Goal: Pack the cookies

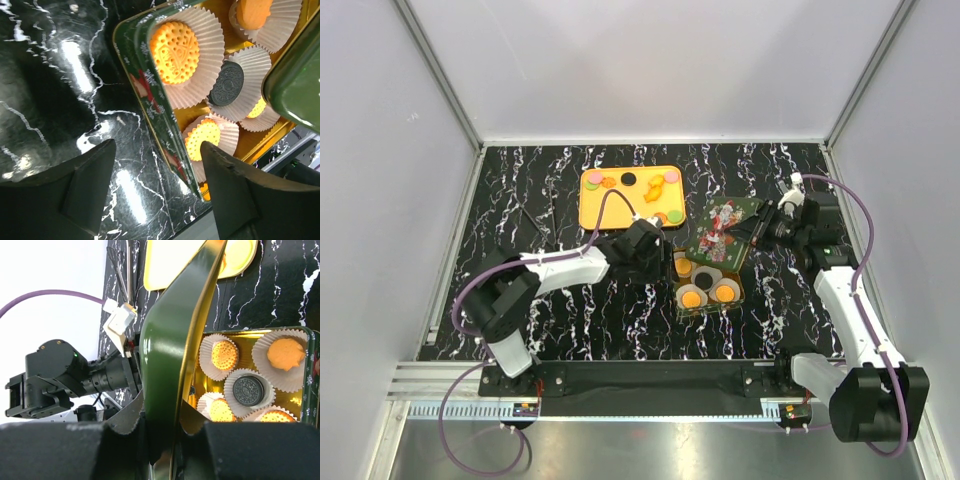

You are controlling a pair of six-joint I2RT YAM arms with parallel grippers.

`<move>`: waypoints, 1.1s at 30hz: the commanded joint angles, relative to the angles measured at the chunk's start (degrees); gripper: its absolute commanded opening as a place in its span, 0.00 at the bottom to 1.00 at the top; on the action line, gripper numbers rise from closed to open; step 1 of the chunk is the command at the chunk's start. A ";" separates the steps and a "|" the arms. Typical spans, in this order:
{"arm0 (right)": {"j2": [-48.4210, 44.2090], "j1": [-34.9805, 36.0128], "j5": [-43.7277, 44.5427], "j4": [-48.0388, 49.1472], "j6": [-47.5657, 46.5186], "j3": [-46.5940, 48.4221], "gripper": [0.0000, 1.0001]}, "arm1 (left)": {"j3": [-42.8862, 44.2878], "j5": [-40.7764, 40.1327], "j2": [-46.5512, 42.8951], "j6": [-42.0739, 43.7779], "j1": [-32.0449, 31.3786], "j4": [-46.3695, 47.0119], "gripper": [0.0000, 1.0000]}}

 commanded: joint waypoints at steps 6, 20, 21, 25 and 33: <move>-0.42 -2.16 -2.93 3.16 -0.03 -0.03 0.00 | 1.74 -3.33 0.42 0.38 -0.40 0.62 0.56; 0.81 -2.34 -6.62 7.90 2.60 -2.93 0.00 | 0.07 -5.36 -1.86 1.35 3.82 -2.10 0.46; 0.81 -2.34 -6.89 8.42 2.86 -3.19 0.00 | -0.63 -5.44 -2.13 1.35 4.17 -2.19 0.46; 0.72 -2.34 -8.56 11.58 4.71 -4.69 0.00 | -2.74 -6.23 -4.06 1.09 6.19 -2.46 0.44; 1.95 -2.25 -12.69 22.39 10.51 -9.61 0.00 | -7.48 -8.87 -9.85 0.38 7.86 -3.33 0.40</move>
